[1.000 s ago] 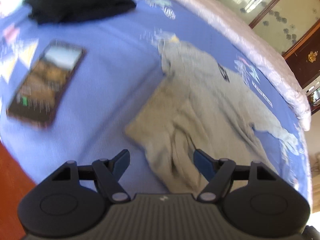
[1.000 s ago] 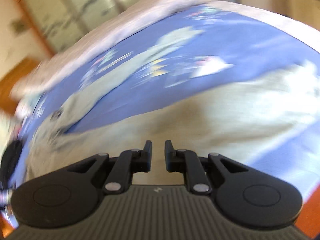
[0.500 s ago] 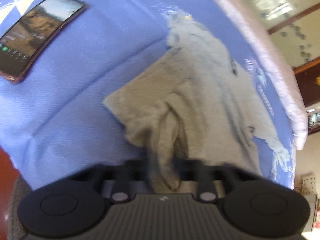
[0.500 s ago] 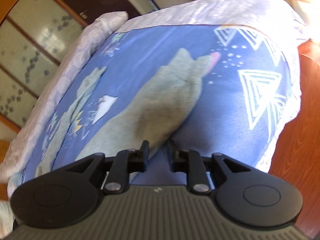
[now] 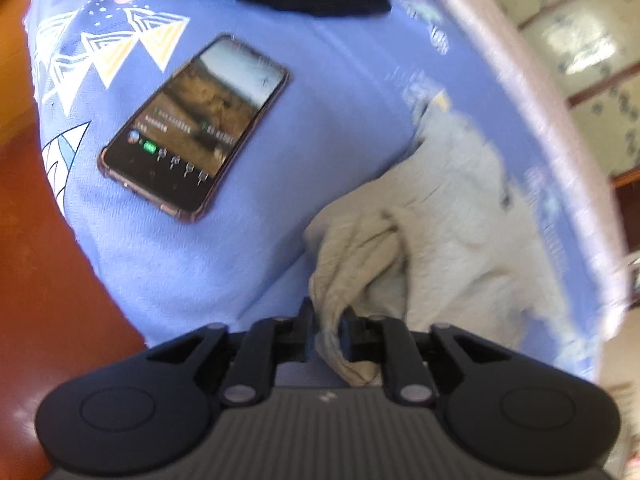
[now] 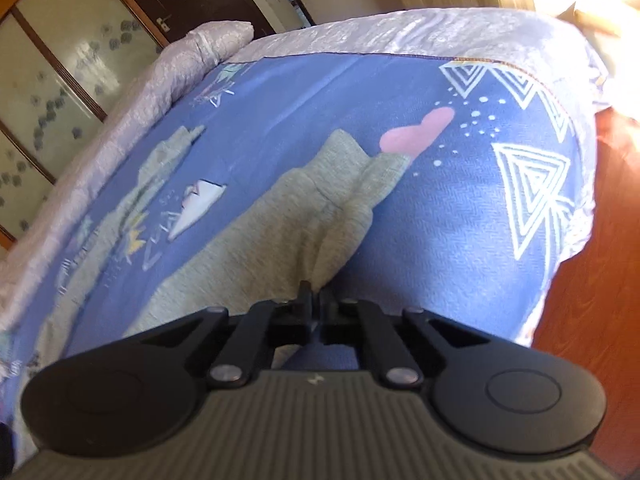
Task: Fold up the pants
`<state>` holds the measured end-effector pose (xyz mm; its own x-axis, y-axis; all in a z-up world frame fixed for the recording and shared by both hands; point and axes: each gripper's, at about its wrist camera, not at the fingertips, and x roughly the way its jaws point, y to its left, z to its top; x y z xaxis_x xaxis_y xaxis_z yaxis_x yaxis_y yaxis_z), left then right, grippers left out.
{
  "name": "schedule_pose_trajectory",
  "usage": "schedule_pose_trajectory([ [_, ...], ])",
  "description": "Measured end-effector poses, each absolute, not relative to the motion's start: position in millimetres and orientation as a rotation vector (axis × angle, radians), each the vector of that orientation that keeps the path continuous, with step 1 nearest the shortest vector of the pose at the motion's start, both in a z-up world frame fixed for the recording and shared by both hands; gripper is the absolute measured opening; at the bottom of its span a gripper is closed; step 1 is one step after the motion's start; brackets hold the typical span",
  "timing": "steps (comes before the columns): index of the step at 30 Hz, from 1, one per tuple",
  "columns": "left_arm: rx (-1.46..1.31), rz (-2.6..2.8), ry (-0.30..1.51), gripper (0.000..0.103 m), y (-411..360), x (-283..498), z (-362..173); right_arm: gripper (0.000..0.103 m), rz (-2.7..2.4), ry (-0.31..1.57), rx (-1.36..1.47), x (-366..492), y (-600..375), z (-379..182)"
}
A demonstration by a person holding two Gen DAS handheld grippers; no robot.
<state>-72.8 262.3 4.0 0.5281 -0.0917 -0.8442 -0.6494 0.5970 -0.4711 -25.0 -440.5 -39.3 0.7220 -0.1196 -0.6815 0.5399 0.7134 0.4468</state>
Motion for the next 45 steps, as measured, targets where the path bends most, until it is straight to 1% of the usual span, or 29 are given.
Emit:
schedule_pose_trajectory([
  [1, -0.840, 0.423, 1.011, 0.032, 257, -68, 0, 0.004, -0.419, 0.674, 0.680, -25, -441, -40],
  [4, -0.725, 0.424, 1.010, 0.037, 243, -67, 4, 0.004, -0.505, 0.675, 0.620, -23, -439, -35],
  [6, -0.666, 0.405, 1.027, 0.046, 241, -69, 12, 0.005, -0.537, 0.678, 0.550, -21, -434, -30],
  [8, -0.667, 0.356, 1.011, 0.050, 245, -77, 27, 0.010, -0.550, 0.682, 0.531, -21, -434, -27],
  [10, -0.674, 0.325, 0.975, 0.052, 254, -92, 43, 0.018, -0.613, 0.659, 0.553, -32, -444, -21],
  [13, -0.618, 0.395, 0.901, 0.053, 263, -101, 69, 0.018, -0.701, 0.596, 0.545, -43, -459, -6],
  [16, -0.582, 0.424, 0.831, 0.053, 274, -91, 90, 0.018, -0.697, 0.559, 0.497, -33, -464, 12],
  [18, -0.471, 0.436, 0.788, 0.053, 271, -67, 105, 0.018, -0.659, 0.547, 0.491, -19, -462, 21],
  [21, -0.187, 0.431, 0.710, 0.053, 250, -10, 119, 0.018, -0.578, 0.548, 0.475, 10, -450, 28],
  [23, -0.031, 0.382, 0.683, 0.054, 236, 41, 116, 0.019, -0.535, 0.559, 0.462, 27, -438, 27],
  [24, 0.019, 0.344, 0.682, 0.055, 229, 66, 112, 0.022, -0.515, 0.571, 0.458, 32, -430, 24],
  [26, 0.086, 0.290, 0.690, 0.055, 220, 120, 100, 0.022, -0.481, 0.604, 0.449, 41, -414, 16],
  [27, 0.092, 0.260, 0.704, 0.057, 218, 147, 92, 0.022, -0.465, 0.619, 0.444, 45, -409, 11],
  [28, 0.087, 0.227, 0.726, 0.060, 217, 171, 84, 0.022, -0.449, 0.638, 0.440, 51, -404, 7],
  [29, 0.078, 0.205, 0.753, 0.068, 216, 193, 74, 0.022, -0.432, 0.654, 0.436, 58, -401, 5],
  [30, 0.074, 0.190, 0.776, 0.081, 217, 209, 63, 0.022, -0.414, 0.668, 0.429, 64, -398, 6],
  [31, 0.072, 0.190, 0.797, 0.084, 217, 226, 52, 0.022, -0.392, 0.683, 0.415, 74, -395, 6],
  [32, 0.070, 0.193, 0.817, 0.085, 216, 239, 40, 0.022, -0.374, 0.694, 0.399, 84, -392, 9],
  [33, 0.067, 0.186, 0.840, 0.081, 214, 247, 30, 0.022, -0.357, 0.699, 0.381, 95, -388, 13],
  [34, 0.064, 0.172, 0.872, 0.075, 212, 254, 19, 0.022, -0.334, 0.701, 0.364, 109, -384, 18],
  [35, 0.062, 0.145, 0.913, 0.045, 209, 260, 8, 0.022, -0.312, 0.701, 0.353, 123, -380, 24],
  [36, 0.077, 0.124, 0.952, 0.019, 206, 261, -2, 0.023, -0.287, 0.701, 0.349, 138, -377, 29],
  [37, 0.115, 0.124, 0.964, 0.019, 200, 260, -9, 0.023, -0.261, 0.705, 0.350, 159, -374, 34],
  [38, 0.171, 0.130, 0.933, 0.015, 192, 254, -10, 0.023, -0.243, 0.710, 0.357, 178, -373, 37],
  [39, 0.201, 0.125, 0.909, 0.014, 187, 247, -8, 0.023, -0.226, 0.717, 0.371, 200, -374, 39],
  [42, 0.178, 0.092, 0.838, 0.014, 180, 213, 15, 0.024, -0.205, 0.729, 0.443, 272, -380, 40],
  [45, 0.182, 0.077, 0.738, 0.014, 176, 171, 45, 0.029, -0.250, 0.737, 0.521, 329, -391, 32],
])
